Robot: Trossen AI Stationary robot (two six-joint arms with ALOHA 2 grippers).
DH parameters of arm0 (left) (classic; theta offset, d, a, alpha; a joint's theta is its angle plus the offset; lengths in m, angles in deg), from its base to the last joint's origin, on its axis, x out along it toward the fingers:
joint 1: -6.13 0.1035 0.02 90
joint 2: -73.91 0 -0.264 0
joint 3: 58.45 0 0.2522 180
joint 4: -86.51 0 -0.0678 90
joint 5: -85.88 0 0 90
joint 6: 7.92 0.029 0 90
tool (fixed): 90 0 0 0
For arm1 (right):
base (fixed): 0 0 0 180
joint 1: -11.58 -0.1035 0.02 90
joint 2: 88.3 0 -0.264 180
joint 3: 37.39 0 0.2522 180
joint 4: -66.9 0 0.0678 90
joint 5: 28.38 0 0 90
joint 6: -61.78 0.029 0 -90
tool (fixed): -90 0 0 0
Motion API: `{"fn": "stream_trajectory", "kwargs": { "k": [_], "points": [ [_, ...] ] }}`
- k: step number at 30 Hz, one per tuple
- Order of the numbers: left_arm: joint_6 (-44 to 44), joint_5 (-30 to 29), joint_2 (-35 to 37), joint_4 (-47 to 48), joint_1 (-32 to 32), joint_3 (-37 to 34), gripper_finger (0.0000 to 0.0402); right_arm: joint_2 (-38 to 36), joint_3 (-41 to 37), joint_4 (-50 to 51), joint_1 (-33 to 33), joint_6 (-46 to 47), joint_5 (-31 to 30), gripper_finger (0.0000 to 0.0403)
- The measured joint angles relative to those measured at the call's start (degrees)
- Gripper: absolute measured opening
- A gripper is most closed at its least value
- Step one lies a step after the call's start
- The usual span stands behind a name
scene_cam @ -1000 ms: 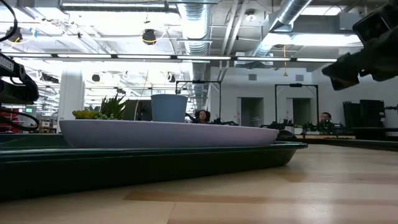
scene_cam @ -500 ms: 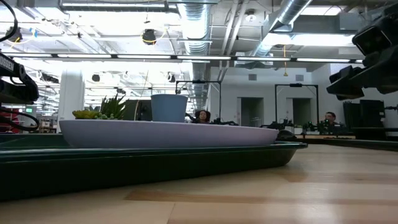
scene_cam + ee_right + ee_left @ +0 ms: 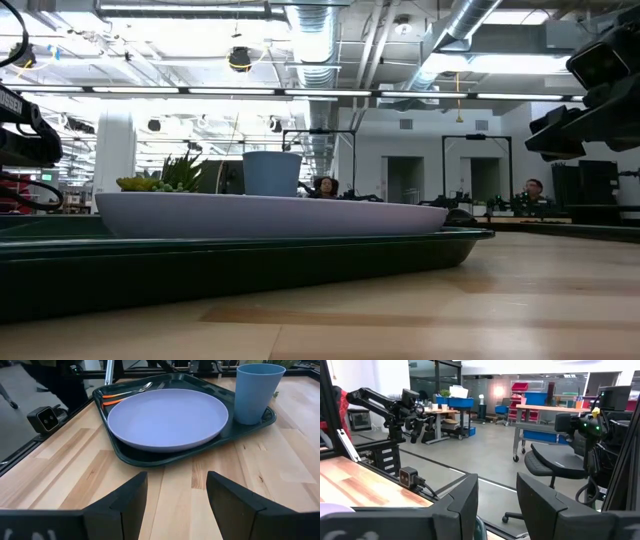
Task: Pick and place plate/cup/fork/spoon on tray
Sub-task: Return to Home Position
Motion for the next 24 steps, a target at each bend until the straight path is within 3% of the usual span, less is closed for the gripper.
{"fn": "stream_trajectory", "kwargs": {
  "k": [24],
  "points": [
    [0.0,0.0,0.0,0.0,0.0,0.0,0.0124,0.0,0.0,0.2,0.0,0.0,0.0,0.0227]
  ]
}}
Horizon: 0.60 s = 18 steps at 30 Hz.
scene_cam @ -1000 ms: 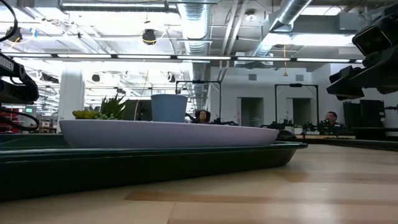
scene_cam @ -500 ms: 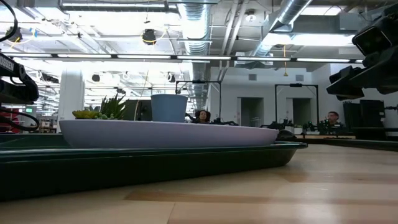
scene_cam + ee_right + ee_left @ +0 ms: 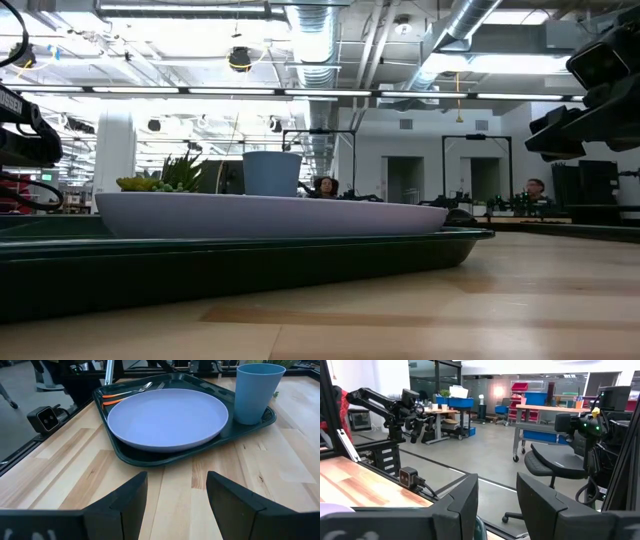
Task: Pick and place plate/cup/fork/spoon on tray
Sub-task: Return to Home Position
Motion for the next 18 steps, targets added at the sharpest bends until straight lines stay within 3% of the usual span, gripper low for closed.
{"fn": "stream_trajectory", "kwargs": {
  "k": [18],
  "points": [
    [0.0,0.0,0.0,0.0,0.0,0.0,0.0124,0.0,0.0,0.0,0.0,0.0,0.0,0.0227]
  ]
}}
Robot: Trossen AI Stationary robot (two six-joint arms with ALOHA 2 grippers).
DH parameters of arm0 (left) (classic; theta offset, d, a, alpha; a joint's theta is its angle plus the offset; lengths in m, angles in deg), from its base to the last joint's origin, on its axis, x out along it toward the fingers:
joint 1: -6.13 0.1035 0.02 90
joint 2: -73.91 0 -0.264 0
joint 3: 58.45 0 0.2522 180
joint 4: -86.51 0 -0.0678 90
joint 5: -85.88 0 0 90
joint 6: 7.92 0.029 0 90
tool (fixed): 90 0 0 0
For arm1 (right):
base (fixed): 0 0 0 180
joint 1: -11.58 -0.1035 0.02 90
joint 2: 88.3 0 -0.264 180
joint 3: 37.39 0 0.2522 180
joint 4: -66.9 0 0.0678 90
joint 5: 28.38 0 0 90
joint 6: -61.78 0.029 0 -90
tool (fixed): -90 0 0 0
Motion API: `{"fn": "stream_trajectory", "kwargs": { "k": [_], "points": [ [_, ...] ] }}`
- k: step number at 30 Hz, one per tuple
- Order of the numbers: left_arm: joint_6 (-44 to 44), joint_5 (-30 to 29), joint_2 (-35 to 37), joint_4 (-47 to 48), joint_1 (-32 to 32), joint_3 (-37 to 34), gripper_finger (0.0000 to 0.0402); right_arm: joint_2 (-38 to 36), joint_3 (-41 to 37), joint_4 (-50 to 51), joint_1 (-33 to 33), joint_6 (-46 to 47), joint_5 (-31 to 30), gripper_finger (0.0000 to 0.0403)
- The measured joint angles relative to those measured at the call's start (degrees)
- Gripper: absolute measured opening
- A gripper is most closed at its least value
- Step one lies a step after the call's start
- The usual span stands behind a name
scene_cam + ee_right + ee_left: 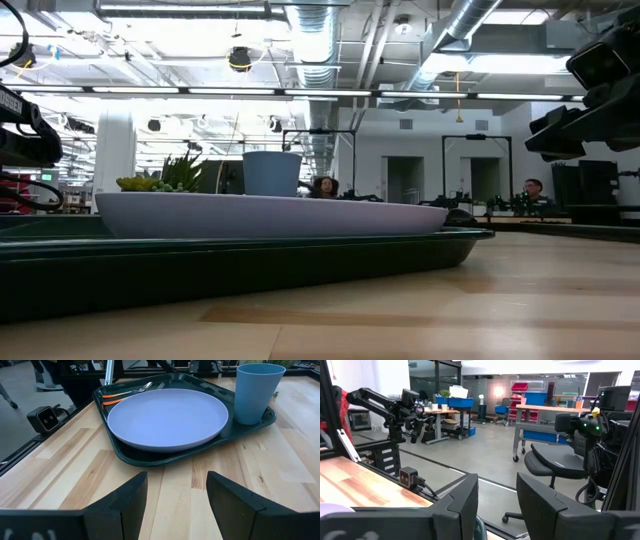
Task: Pick and place plate/cup/fork/spoon on tray
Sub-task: Return to Home Position
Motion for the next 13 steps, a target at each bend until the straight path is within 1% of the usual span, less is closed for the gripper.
{"fn": "stream_trajectory", "kwargs": {
  "k": [13],
  "points": [
    [0.0,0.0,0.0,0.0,0.0,0.0,0.0124,0.0,0.0,0.0,0.0,0.0,0.0,0.0228]
  ]
}}
